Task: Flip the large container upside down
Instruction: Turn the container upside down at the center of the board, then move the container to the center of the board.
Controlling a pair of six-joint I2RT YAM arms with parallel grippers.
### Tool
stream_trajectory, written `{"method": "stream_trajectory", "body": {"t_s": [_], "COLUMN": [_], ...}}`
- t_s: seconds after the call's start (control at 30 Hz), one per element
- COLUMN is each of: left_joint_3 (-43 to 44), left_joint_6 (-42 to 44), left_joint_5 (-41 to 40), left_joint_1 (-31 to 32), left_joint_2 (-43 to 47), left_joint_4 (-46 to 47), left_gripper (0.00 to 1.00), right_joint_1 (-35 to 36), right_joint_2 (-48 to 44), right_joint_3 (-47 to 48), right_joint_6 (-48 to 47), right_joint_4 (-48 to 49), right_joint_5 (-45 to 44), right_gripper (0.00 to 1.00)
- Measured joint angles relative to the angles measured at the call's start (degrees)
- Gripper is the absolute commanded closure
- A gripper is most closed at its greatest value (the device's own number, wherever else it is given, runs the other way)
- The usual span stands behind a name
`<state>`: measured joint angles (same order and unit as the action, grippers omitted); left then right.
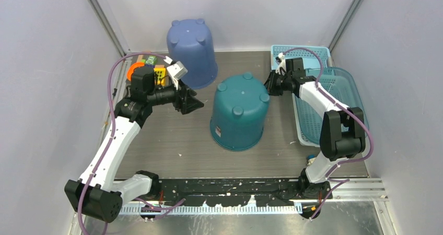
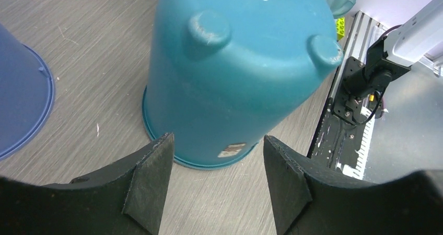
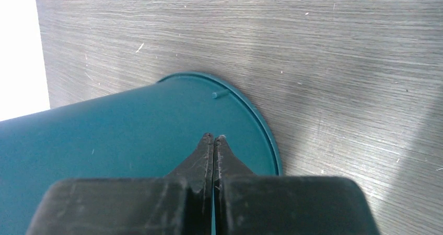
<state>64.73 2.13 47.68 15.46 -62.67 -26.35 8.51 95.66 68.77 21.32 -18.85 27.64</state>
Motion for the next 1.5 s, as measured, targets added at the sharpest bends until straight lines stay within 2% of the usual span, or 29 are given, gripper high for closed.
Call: {"method": "stream_trajectory", "body": {"t_s": [0.37,0.57,0.67,0.83,1.13,1.23,1.3,1.5], "left_joint_3": [-0.52,-1.66,-1.66,-2.64,-12.55,-18.12,-21.51,-24.79], "left_joint_6": [-0.52,0.59,2.93,8.90,17.68,18.05,18.01,17.73], "left_joint_5": [-0.09,-1.01,-2.27,-5.99,-16.52,-20.33,-22.47,-26.71], "left_joint_1": [0.57,0.57,0.57,0.59,0.61,0.61,0.61,0.61], "left_joint_2": [0.00,0.02,0.13,1.40,5.33,7.39,8.85,10.36], "left_joint_4": [1.44,1.49,0.50,-3.48,-7.98,-6.64,-6.03,-3.17], "left_gripper": [0.33,0.29,0.21,0.01,0.00,0.00,0.00,0.00], "right_joint_1": [0.26,0.26,0.26,0.26,0.26,0.28,0.42,2.64], "right_joint_2": [-0.17,-2.34,-4.72,-10.03,-18.05,-19.93,-21.20,-29.11], "right_joint_3": [-0.44,-0.55,-0.52,-0.52,-0.50,-0.39,-0.31,0.00], "right_joint_6": [0.00,-0.31,-0.90,-2.78,-7.89,-10.08,-11.54,-19.41], "right_joint_4": [0.39,0.39,0.37,0.37,0.24,-0.26,-0.72,-3.43], "right_joint_5": [0.79,0.72,0.57,0.00,-0.31,0.76,1.97,7.67], "right_gripper": [0.98,0.93,0.84,0.64,0.32,0.16,0.02,0.00]}}
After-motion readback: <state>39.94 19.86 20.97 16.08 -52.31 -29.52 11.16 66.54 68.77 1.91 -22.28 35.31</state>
